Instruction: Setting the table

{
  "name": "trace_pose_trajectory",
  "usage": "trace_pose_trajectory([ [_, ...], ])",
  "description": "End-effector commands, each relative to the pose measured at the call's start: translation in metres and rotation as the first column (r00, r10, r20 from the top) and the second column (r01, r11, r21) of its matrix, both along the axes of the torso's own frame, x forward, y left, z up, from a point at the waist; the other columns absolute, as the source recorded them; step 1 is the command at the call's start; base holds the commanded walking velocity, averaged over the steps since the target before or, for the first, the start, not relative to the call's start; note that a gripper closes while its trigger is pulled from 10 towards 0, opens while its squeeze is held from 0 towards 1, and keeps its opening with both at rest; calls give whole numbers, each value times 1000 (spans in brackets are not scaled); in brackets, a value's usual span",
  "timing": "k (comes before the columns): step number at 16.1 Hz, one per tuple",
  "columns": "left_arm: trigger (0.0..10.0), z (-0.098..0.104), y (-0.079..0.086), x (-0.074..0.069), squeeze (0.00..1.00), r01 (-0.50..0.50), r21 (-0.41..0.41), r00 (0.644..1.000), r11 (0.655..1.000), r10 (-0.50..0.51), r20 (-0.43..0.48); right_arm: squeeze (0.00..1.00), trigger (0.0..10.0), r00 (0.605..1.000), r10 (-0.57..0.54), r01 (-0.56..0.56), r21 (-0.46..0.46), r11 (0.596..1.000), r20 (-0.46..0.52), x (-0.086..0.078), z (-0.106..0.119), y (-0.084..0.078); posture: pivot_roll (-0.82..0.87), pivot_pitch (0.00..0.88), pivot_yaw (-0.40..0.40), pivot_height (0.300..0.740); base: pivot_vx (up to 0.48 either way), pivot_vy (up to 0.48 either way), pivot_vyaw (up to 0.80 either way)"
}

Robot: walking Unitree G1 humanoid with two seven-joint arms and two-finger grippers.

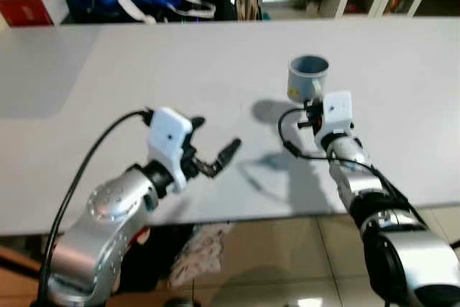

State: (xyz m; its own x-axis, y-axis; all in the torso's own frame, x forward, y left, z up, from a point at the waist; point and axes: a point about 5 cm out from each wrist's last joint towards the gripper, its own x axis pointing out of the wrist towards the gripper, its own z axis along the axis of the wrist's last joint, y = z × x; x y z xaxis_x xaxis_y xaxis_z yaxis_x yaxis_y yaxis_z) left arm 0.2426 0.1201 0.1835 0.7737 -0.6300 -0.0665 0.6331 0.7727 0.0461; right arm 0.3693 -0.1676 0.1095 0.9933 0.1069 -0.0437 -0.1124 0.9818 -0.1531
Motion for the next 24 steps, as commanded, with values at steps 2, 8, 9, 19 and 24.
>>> trace_pose_trajectory([
  [2, 10000, 5, -1, 0, 0, 8, -4, 1000, 1000, -8, 8, 0, 0, 1000, 6, -5, -16, 1000, 25, 4, 8, 0, 174, 80, 14, 727, 458, 0, 0],
  [8, 10000, 11, -6, -2, 0, 19, -12, 1000, 1000, -19, 21, 0, 0, 1000, 4, -3, -21, 1000, 23, 5, 8, 0, 166, 81, 14, 727, 0, 0, 0],
  [9, 10000, 12, -7, 0, 0, 24, -14, 999, 1000, -24, 25, 0, 0, 1000, 4, -3, -21, 1000, 24, 5, 8, 0, 164, 79, 15, 727, 0, 0, 0],
  [19, 10000, 20, -1, -4, 0, 20, -17, 1000, 1000, -20, 20, 0, 10000, 994, -8, 8, -3, 1000, -107, 3, -8, 6, 210, 102, 33, 727, 0, 0, 0],
  [24, 10000, 23, 2, -7, 0, 5, -14, 1000, 1000, -5, 15, 1000, 10000, 986, -12, 7, -34, 999, -167, -2, -21, 9, 221, 105, 28, 727, 0, 0, 0],
])
